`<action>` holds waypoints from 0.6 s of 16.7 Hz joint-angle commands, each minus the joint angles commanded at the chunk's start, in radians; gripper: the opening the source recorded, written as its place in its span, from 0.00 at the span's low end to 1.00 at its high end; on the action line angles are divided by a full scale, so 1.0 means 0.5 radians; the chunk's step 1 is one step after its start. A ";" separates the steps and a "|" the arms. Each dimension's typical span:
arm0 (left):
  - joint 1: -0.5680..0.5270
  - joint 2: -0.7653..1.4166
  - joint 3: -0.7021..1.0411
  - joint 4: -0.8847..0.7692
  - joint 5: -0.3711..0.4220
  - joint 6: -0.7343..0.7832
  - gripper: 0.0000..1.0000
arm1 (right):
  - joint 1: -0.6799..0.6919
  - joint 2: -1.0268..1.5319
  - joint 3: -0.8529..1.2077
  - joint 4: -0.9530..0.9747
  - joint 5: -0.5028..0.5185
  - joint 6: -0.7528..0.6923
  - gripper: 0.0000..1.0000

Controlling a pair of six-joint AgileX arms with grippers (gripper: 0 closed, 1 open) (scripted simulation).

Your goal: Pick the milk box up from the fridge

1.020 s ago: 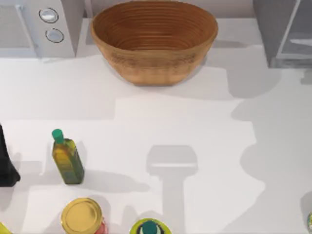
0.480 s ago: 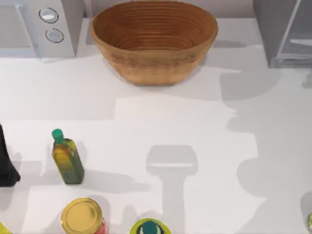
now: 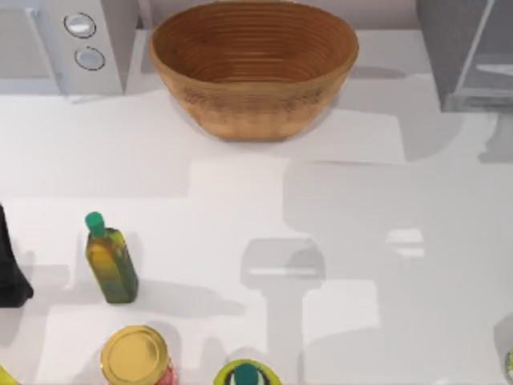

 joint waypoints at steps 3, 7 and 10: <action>0.000 0.000 0.000 0.000 0.000 0.000 1.00 | 0.080 -0.575 -0.233 -0.323 0.078 -0.001 0.00; 0.000 0.000 0.000 0.000 0.000 0.000 1.00 | 0.203 -1.424 -0.585 -0.808 0.189 -0.002 0.00; 0.000 0.000 0.000 0.000 0.000 0.000 1.00 | 0.295 -2.020 -0.832 -1.153 0.270 -0.006 0.00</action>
